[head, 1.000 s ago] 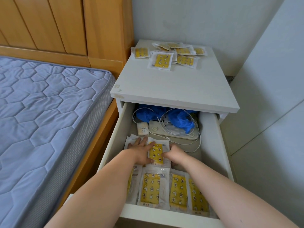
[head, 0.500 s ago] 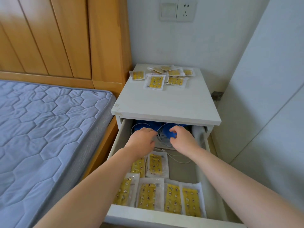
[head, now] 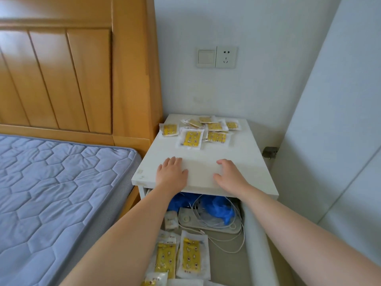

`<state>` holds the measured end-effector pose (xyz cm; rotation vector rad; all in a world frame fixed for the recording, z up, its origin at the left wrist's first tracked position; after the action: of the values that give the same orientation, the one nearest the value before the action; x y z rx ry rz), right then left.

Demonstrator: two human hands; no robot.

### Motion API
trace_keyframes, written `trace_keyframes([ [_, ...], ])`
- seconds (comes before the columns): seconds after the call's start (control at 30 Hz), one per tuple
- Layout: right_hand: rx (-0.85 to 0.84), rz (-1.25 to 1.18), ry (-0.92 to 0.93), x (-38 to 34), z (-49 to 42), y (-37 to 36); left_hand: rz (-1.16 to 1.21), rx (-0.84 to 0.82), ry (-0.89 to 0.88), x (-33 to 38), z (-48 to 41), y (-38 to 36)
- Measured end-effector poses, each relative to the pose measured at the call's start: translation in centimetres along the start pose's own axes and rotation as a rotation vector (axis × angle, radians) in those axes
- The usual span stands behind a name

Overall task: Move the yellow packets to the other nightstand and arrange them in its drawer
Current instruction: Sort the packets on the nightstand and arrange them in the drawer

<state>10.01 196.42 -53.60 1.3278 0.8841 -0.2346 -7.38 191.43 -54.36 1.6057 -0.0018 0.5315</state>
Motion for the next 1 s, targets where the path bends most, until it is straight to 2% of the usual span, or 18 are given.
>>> trace_keyframes([
  [0.1,-0.003,-0.028,0.002,0.3,-3.1,0.0,-0.071,-0.005,0.048,-0.4,-2.0,-0.5],
  [0.2,-0.002,0.056,0.041,0.0,-6.0,-0.4,-0.11,-0.001,0.052,-0.3,-3.2,-0.8],
  [0.37,-0.015,0.303,0.249,-1.9,-9.3,-2.9,-0.093,0.068,0.044,-0.5,-3.5,-0.7],
  [0.47,-0.033,0.246,0.269,-2.2,-10.0,-3.5,-0.071,0.094,0.033,-0.5,-3.5,-0.6],
  [0.57,0.257,-0.058,0.234,-1.5,-8.7,-0.8,-0.065,0.084,0.003,-0.4,-3.4,-0.7],
  [0.63,0.436,-0.052,0.204,-0.8,-7.9,0.8,-0.061,0.074,-0.039,-0.2,-3.3,-0.7],
  [0.67,0.447,0.025,0.184,-0.6,-8.1,1.0,-0.057,0.065,-0.059,-0.1,-3.2,-0.7],
  [0.77,0.254,0.345,0.044,0.2,-9.9,-0.3,-0.06,0.033,-0.095,0.1,-3.1,-0.8],
  [0.83,0.171,0.458,-0.023,0.6,-10.5,-1.1,-0.051,0.028,-0.094,0.2,-3.1,-0.7],
  [0.87,0.2,0.471,-0.026,0.6,-10.5,-1.1,-0.039,0.033,-0.089,0.2,-3.1,-0.6],
  [1.0,0.563,0.336,0.025,0.1,-8.2,1.3,-0.027,0.067,-0.077,0.1,-3.1,-0.4],
])
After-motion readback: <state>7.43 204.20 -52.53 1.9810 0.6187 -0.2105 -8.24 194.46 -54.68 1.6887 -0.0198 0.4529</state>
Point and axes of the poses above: each hand's wrist, its own z-axis away from the middle knuckle, its own y-axis out of the back of the hand, x = y × z, the point moved 6 cm from there along -z, towards the middle knuckle, and after that the axes turned 1 degree about y, right-handed, at the moved point
